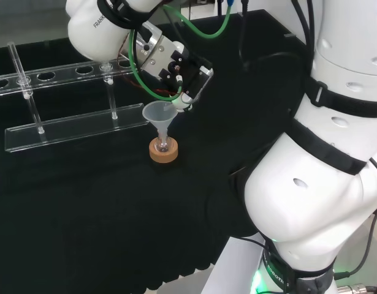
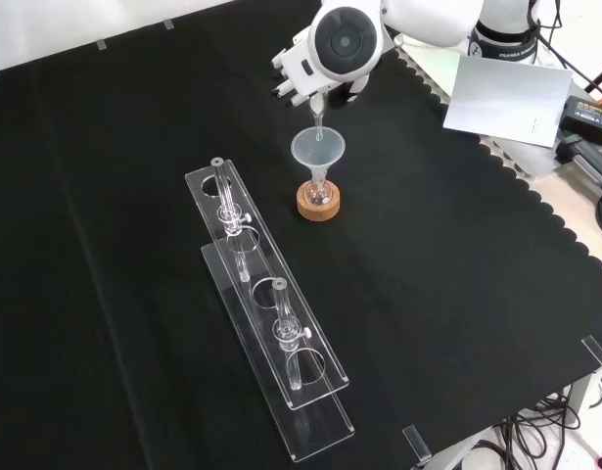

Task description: Pour all the NaCl from the weighing funnel into the round-bottom flask.

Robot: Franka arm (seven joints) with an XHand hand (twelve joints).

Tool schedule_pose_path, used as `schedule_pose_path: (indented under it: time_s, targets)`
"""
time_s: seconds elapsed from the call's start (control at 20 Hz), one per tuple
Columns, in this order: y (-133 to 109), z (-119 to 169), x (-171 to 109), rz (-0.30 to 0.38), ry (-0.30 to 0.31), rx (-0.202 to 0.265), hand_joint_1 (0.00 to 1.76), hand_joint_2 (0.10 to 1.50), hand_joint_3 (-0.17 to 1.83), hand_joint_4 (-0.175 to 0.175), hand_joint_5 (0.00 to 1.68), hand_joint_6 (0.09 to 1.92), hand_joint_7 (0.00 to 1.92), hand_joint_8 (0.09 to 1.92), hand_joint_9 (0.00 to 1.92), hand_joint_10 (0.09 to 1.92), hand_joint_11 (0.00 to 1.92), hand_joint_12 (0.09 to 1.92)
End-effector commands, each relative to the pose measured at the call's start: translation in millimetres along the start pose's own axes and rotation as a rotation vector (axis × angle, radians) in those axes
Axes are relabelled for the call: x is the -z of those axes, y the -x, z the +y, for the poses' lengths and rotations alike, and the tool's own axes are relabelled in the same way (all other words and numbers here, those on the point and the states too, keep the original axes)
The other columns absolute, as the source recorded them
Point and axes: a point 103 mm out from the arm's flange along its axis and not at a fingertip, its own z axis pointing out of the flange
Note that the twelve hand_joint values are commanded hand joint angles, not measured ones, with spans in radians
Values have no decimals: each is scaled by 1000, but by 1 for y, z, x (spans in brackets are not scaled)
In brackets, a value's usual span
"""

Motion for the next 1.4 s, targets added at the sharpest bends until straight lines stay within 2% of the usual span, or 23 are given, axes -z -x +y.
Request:
schedule_pose_path:
  time_s: [0.05, 1.4]
  targets:
    - [-2, -1, 6, -44, -1, -7, 1103, 739, 542, 175, 1209, 742, 644, 642, 1043, 251, 894, 993]
    - [-8, -4, 17, -174, -29, -27, 1102, 738, 547, 175, 1207, 746, 629, 639, 1034, 243, 893, 990]
